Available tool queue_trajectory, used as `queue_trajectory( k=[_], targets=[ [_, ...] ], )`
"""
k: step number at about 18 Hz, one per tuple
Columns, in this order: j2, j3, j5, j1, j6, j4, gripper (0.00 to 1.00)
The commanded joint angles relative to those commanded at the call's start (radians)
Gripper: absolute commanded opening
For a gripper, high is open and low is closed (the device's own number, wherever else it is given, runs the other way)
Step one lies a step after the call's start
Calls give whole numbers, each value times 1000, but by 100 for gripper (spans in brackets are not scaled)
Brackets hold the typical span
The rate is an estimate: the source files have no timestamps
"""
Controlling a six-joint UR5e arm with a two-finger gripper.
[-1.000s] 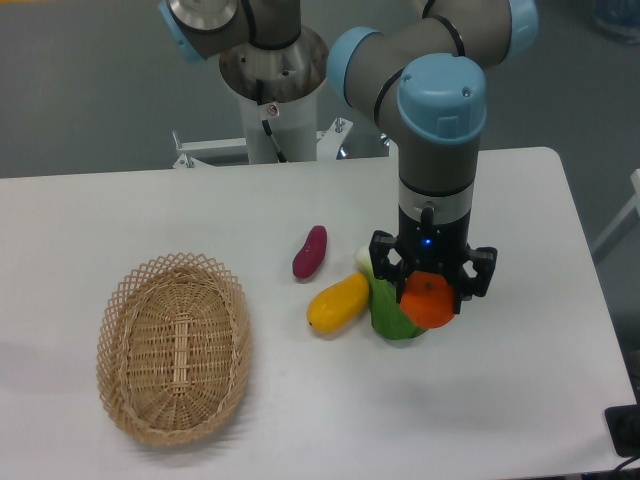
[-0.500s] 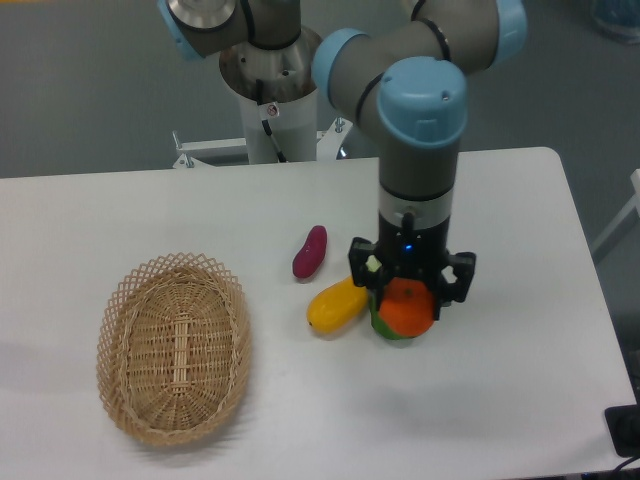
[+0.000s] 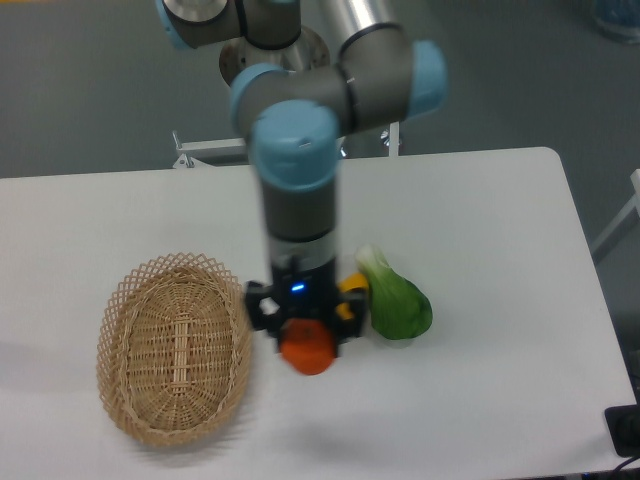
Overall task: Place the orange in the basket
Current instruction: 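Lift the orange and carry it over the wicker basket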
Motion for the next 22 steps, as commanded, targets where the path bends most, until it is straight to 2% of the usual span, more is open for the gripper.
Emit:
queue_trajectory(
  k=[1, 6, 8, 12, 14, 22],
  targets=[
    [-14, -2, 1, -38, -14, 0, 62],
    [-75, -17, 3, -106, -32, 6, 62],
    [-89, -47, 0, -118, -23, 12, 62],
    [-112, -72, 1, -125, -20, 69, 62],
    [-141, -89, 5, -135, -20, 80, 62],
    [-166, -107, 1, -146, -18, 81, 63]
  ],
)
